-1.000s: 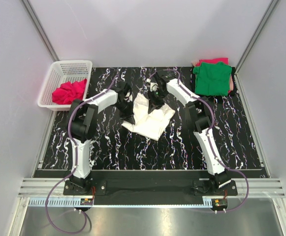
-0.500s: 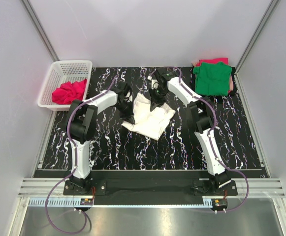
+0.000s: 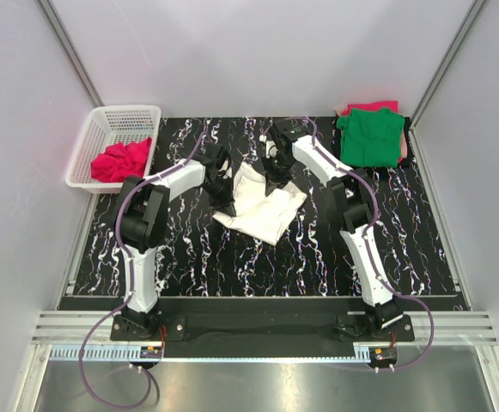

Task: Fold and stack the t-shirts
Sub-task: Fold the tshirt

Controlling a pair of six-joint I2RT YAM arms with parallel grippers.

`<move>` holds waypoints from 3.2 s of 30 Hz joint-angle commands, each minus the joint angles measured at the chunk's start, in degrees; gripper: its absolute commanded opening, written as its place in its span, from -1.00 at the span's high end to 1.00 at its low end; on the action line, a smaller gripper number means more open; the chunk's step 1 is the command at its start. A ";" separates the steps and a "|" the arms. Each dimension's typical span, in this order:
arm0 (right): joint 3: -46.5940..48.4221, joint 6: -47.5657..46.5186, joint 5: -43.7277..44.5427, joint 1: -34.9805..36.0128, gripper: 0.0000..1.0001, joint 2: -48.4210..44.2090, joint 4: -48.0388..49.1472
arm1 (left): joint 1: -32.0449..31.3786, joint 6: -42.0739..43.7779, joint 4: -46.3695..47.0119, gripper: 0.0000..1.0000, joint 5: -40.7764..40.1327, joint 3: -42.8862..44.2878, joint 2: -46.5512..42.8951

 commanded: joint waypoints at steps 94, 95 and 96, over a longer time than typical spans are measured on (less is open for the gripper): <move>-38.60 22.87 3.89 13.44 0.22 -26.21 25.37 | 1.71 7.50 -10.38 0.51 4.65 31.68 12.74; -39.22 23.04 3.80 13.35 0.22 -26.56 25.37 | 1.54 7.50 -10.38 0.50 4.83 31.77 13.09; -39.66 23.31 3.36 13.44 0.21 -26.74 25.37 | 1.45 7.59 -10.38 0.50 4.92 31.77 13.79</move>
